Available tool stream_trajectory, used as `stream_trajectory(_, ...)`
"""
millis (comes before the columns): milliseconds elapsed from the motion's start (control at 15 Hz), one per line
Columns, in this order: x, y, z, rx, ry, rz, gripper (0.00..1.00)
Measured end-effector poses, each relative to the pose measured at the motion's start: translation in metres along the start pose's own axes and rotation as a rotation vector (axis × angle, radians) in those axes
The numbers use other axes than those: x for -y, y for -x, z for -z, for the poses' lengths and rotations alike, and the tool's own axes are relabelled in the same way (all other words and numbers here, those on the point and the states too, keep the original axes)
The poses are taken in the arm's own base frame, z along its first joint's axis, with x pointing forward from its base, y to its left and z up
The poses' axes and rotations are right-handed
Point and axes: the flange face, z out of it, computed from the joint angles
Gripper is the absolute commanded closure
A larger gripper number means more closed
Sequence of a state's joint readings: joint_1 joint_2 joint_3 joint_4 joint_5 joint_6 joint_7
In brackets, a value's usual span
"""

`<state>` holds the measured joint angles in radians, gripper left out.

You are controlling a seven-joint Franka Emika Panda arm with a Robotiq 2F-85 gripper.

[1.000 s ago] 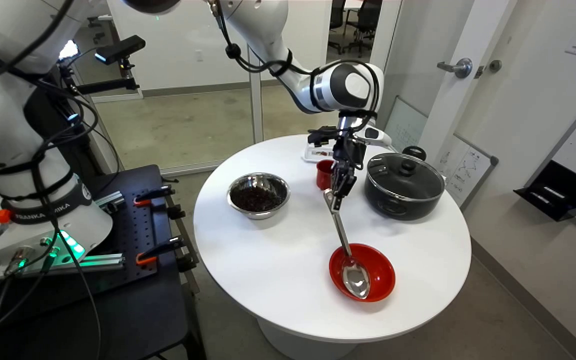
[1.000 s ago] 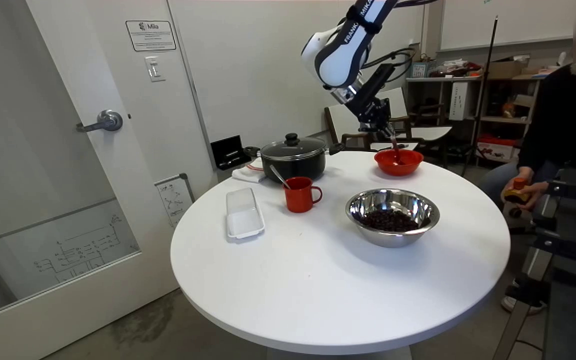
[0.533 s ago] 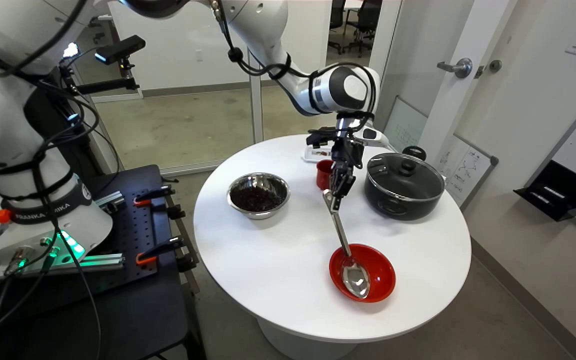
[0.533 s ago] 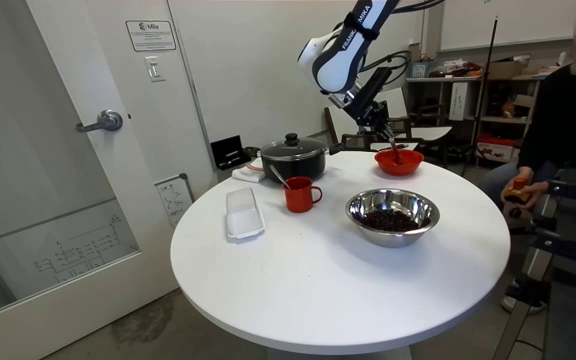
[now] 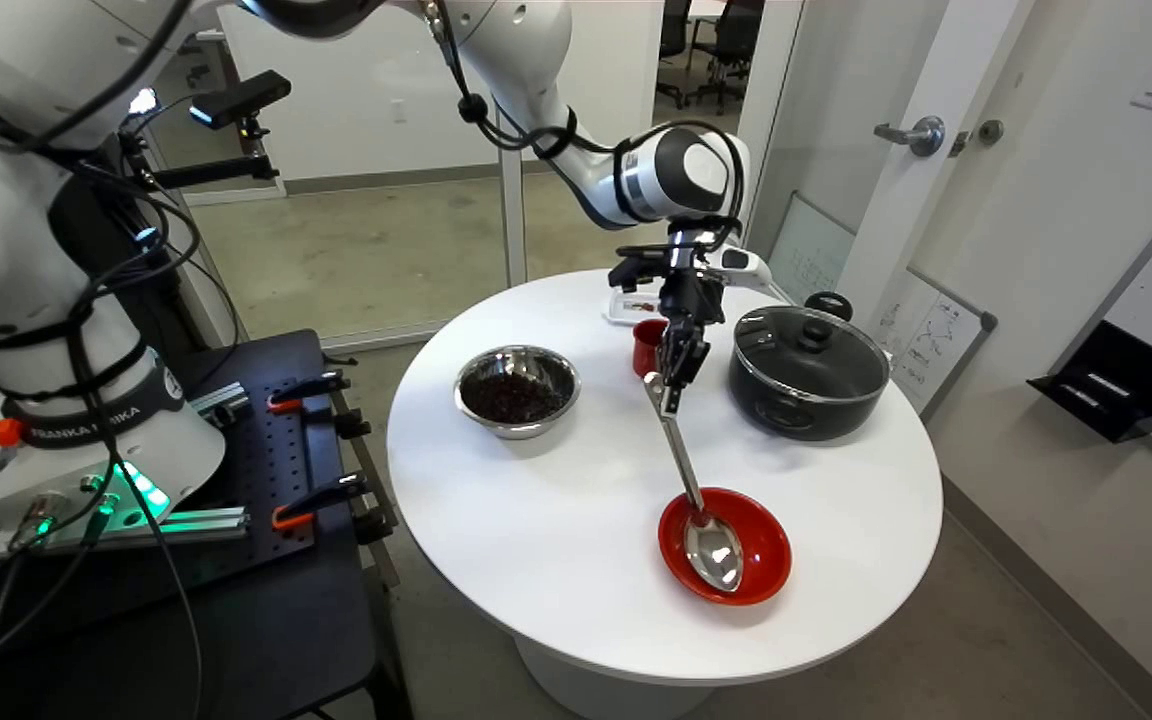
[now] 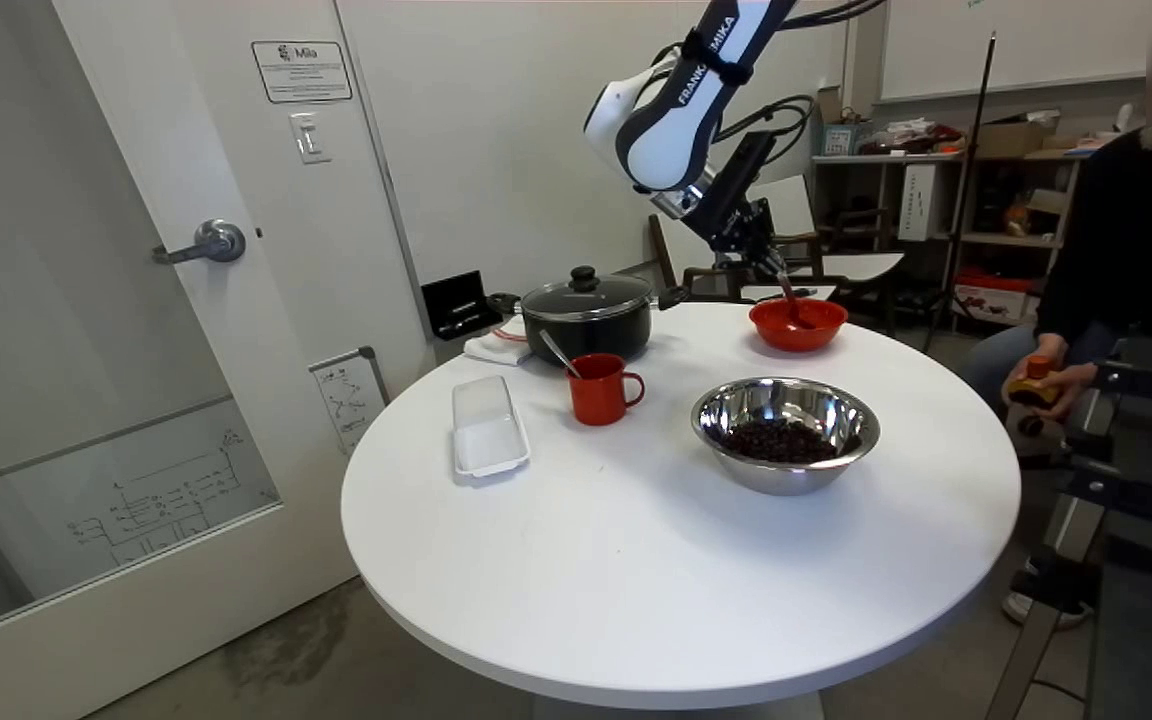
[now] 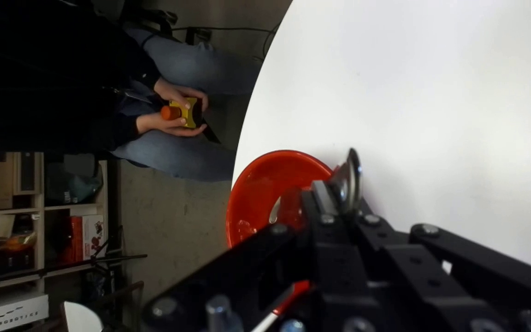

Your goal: Pick the spoon in the red bowl and stir the contents in the silver bowl, then put the spoon back in the red bowl

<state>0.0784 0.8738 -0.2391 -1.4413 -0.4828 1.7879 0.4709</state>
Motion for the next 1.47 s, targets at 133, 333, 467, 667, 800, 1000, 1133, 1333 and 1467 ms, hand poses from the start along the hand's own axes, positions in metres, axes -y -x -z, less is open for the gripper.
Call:
stream_trajectory(133,0.0,0.0,-0.001,0.006,0.007,0.0,0.99)
stream_trajectory(333,0.002,0.0,-0.003,0.013,0.013,0.002,0.99)
stream_trajectory(467,0.004,0.0,-0.004,0.021,0.019,0.004,0.99)
stream_trajectory(667,0.006,0.001,-0.004,0.023,0.023,0.006,0.99)
stream_trajectory(800,0.009,0.001,-0.003,0.02,0.024,0.007,0.99)
stream_trajectory(1000,0.012,0.001,0.0,0.014,0.026,0.005,0.99)
stream_trajectory(1133,0.014,0.0,0.003,0.011,0.029,0.001,0.99)
stream_trajectory(1333,0.016,-0.002,0.004,0.017,0.037,-0.005,0.99)
stream_trajectory(1467,0.016,-0.003,0.003,0.027,0.045,-0.006,0.99)
